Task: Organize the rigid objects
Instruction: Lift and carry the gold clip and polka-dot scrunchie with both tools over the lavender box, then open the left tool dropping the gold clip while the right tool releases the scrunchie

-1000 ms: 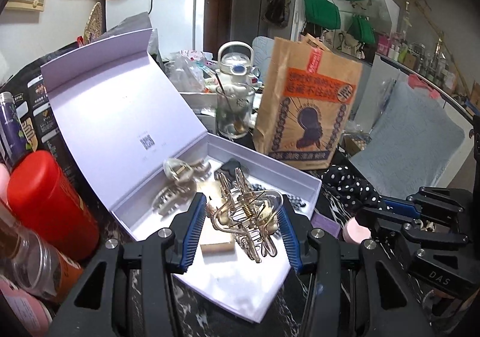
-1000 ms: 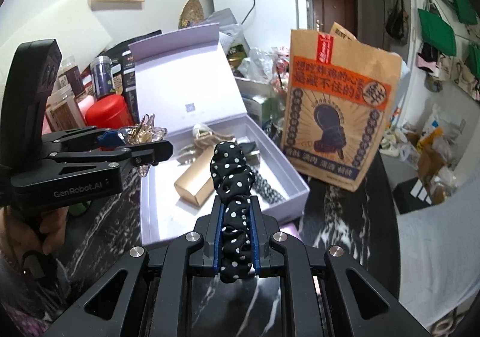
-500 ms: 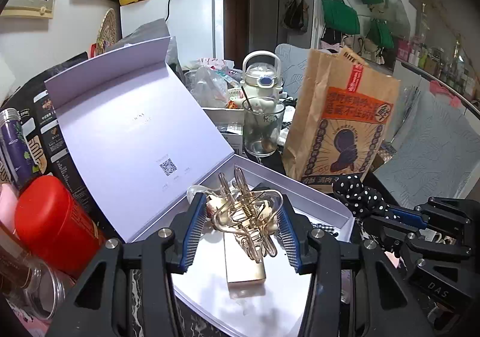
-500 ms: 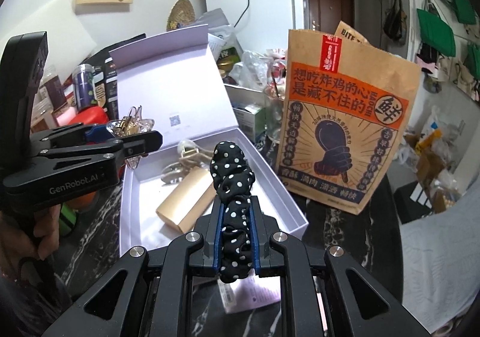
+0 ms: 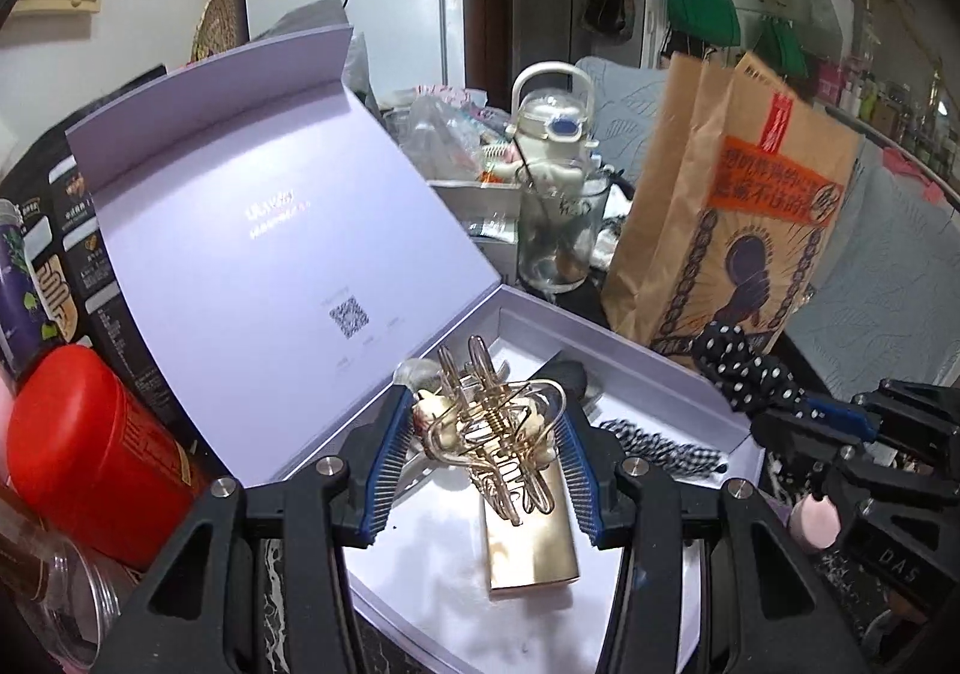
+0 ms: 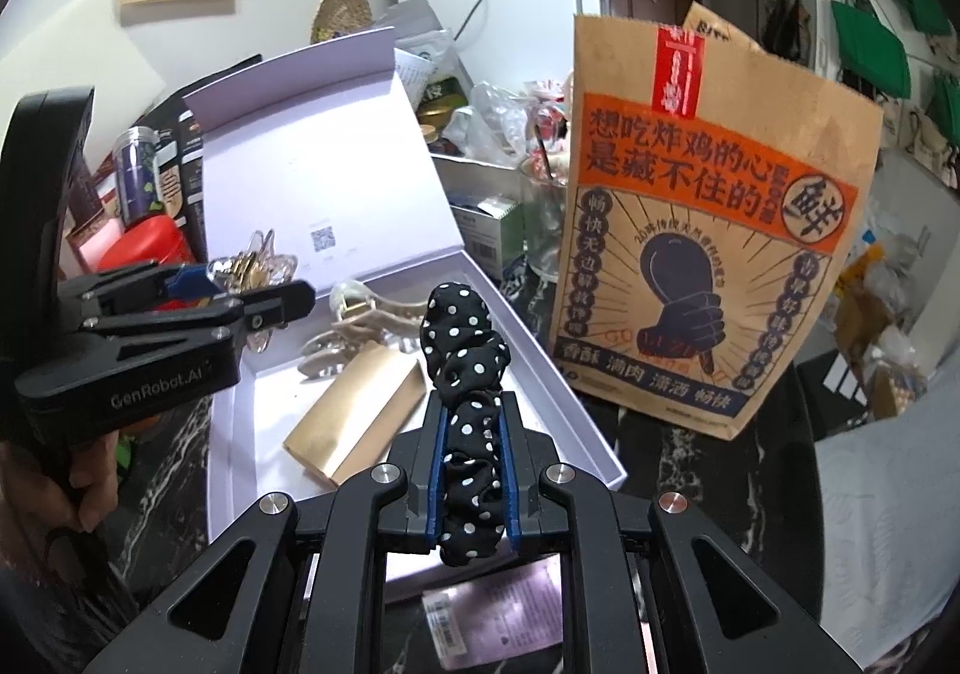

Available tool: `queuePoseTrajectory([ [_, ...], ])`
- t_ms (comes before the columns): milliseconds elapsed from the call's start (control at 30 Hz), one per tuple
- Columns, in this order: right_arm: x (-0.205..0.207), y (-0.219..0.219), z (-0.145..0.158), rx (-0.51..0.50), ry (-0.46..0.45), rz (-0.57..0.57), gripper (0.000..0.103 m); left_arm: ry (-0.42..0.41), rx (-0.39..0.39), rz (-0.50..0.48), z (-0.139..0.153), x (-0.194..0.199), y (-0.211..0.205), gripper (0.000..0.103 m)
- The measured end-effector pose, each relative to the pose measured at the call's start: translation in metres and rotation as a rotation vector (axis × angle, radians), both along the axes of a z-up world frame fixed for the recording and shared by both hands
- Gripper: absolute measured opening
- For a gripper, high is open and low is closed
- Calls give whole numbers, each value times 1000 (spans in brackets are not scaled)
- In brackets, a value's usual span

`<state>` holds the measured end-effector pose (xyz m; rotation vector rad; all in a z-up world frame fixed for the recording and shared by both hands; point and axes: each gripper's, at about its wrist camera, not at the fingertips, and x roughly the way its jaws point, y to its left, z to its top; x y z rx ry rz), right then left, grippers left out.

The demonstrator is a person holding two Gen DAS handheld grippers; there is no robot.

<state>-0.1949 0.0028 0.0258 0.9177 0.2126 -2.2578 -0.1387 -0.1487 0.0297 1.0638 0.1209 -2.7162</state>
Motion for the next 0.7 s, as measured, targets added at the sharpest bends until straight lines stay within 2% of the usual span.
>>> queuePoseTrajectory([
  [367, -15, -10, -23, 35, -57, -26, 15, -84, -6, 29, -27, -18, -12, 47],
  [567, -21, -13, -35, 92, -47, -50, 15, -122, -19, 42, -41, -24, -14, 47],
  [700, -22, -13, -38, 97, -50, -40, 15, -145, -21, 49, -49, -27, -16, 47],
])
